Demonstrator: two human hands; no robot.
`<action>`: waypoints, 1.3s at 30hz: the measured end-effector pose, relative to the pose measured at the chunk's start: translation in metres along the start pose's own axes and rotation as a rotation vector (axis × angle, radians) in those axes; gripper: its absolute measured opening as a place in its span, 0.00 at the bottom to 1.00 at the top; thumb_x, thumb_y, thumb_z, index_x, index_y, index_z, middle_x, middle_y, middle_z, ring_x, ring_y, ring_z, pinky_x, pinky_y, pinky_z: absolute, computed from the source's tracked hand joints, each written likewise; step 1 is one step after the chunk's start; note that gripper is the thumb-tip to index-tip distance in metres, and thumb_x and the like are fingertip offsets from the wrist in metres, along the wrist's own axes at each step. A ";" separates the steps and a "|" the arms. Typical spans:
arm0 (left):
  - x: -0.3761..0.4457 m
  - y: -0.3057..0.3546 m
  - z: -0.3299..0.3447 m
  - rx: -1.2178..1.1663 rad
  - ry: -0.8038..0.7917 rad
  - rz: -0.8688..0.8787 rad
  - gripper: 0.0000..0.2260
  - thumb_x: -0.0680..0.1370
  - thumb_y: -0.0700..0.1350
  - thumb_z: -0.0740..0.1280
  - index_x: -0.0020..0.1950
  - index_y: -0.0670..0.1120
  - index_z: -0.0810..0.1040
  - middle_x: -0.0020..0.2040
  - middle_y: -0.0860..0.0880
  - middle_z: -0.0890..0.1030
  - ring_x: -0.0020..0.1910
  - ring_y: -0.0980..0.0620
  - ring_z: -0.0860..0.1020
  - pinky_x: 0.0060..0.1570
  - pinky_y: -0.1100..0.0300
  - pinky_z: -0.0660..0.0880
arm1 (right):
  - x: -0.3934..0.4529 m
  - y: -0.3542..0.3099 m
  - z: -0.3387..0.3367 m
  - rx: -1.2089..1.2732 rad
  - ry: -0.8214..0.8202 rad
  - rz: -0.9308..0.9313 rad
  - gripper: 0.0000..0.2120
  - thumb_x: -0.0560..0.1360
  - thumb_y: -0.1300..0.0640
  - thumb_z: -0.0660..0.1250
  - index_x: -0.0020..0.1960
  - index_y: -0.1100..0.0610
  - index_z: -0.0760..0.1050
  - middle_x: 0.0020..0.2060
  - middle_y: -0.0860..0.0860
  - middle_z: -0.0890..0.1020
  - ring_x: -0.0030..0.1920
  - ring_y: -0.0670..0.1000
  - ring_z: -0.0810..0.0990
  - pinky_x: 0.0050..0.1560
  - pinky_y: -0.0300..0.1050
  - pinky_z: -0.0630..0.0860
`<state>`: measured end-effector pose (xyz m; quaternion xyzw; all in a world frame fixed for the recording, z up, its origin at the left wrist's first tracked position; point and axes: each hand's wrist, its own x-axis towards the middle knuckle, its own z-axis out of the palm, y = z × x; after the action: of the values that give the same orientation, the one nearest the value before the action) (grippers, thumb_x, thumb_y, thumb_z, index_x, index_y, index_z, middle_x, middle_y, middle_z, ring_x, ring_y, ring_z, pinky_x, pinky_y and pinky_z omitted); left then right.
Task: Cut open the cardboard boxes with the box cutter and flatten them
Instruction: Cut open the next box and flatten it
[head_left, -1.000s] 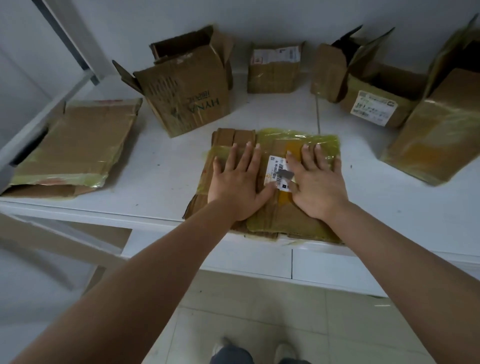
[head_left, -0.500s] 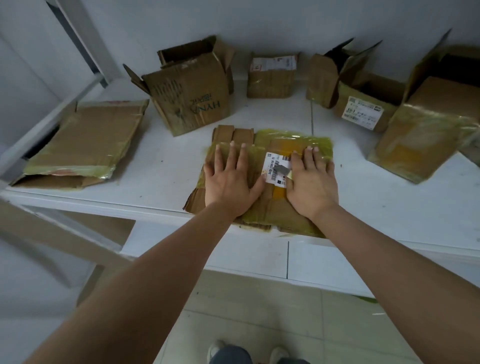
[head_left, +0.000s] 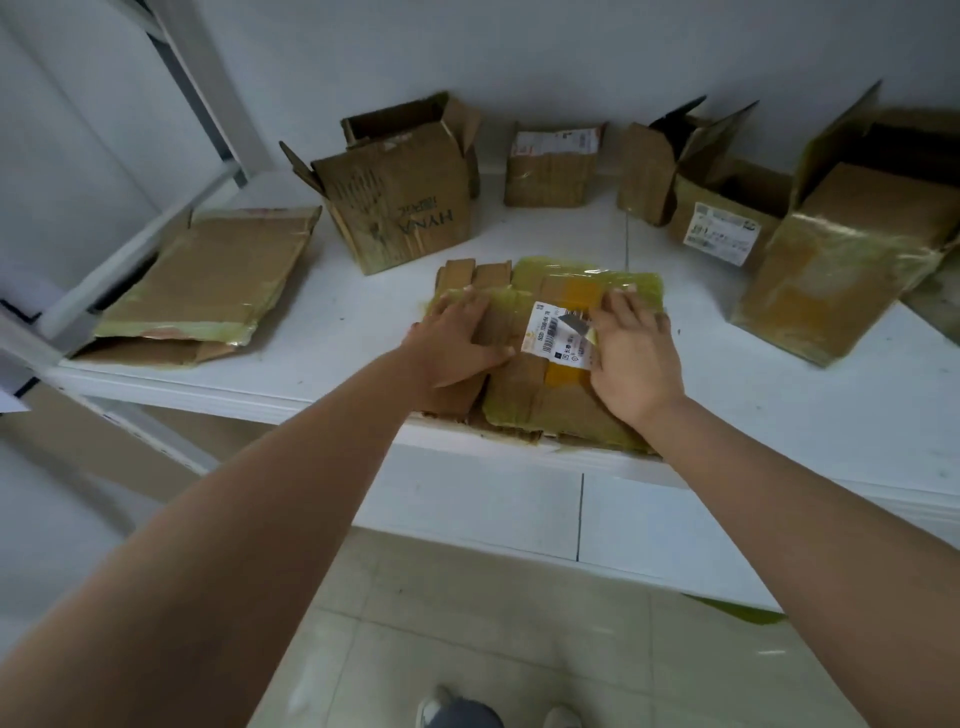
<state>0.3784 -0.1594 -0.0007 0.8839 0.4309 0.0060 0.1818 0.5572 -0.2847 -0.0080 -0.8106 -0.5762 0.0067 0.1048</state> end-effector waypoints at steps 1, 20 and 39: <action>-0.002 -0.005 -0.008 -0.071 0.040 0.007 0.42 0.69 0.71 0.63 0.76 0.57 0.52 0.78 0.48 0.56 0.76 0.40 0.54 0.70 0.37 0.59 | -0.002 -0.003 -0.002 -0.028 -0.017 0.039 0.24 0.78 0.58 0.58 0.73 0.57 0.60 0.76 0.59 0.55 0.76 0.60 0.47 0.73 0.63 0.49; -0.079 -0.034 -0.011 -0.263 0.572 -0.228 0.30 0.72 0.67 0.64 0.69 0.57 0.62 0.61 0.48 0.69 0.56 0.45 0.76 0.53 0.51 0.73 | -0.013 -0.059 -0.004 0.230 0.224 0.306 0.25 0.75 0.61 0.60 0.71 0.52 0.60 0.70 0.63 0.57 0.63 0.67 0.62 0.59 0.59 0.66; -0.142 -0.308 -0.183 -0.104 1.016 -0.334 0.32 0.73 0.68 0.62 0.71 0.56 0.60 0.63 0.44 0.65 0.42 0.49 0.71 0.37 0.57 0.68 | 0.091 -0.392 -0.037 0.228 0.729 -0.113 0.27 0.71 0.65 0.65 0.69 0.57 0.68 0.69 0.65 0.64 0.63 0.68 0.67 0.58 0.59 0.69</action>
<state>0.0244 -0.0370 0.0905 0.6789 0.5986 0.4252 -0.0076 0.2272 -0.0828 0.1076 -0.7099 -0.5404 -0.2234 0.3925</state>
